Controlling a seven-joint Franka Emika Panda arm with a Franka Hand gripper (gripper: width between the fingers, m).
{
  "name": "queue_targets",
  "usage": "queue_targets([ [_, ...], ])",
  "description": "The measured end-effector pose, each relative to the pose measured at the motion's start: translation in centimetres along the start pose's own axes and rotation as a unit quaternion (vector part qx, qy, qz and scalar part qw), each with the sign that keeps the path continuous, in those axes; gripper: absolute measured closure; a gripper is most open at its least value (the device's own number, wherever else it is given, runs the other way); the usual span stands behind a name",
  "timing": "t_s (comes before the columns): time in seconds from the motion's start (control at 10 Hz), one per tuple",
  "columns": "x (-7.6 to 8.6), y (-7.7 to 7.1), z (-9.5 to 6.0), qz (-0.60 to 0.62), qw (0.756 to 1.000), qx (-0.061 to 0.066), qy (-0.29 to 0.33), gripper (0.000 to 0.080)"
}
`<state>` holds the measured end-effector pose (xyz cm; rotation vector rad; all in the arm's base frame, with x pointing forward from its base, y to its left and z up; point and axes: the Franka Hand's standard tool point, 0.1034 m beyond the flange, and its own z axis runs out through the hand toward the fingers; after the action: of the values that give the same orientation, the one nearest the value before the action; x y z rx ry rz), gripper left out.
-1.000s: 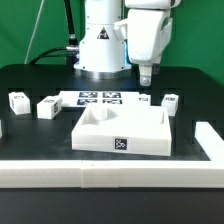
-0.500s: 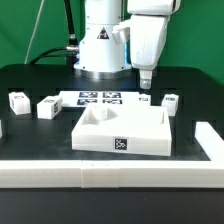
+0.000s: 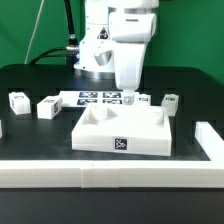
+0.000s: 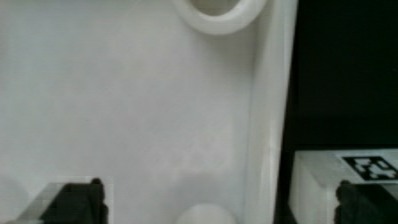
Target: Assemble one leg
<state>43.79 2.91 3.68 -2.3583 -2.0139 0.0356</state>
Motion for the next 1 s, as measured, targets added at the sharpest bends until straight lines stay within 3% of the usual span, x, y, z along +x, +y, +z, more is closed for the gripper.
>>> queue_targets([
  [0.3, -0.9, -0.6, 2.7, 0.014, 1.000, 0.013, 0.004, 0.0150],
  [0.7, -0.8, -0.7, 2.9, 0.023, 1.000, 0.015, 0.004, 0.0150],
  [0.8, -0.9, -0.7, 2.9, 0.023, 1.000, 0.015, 0.004, 0.0386],
  [1.0, -0.9, -0.7, 2.9, 0.023, 1.000, 0.015, 0.004, 0.0661],
])
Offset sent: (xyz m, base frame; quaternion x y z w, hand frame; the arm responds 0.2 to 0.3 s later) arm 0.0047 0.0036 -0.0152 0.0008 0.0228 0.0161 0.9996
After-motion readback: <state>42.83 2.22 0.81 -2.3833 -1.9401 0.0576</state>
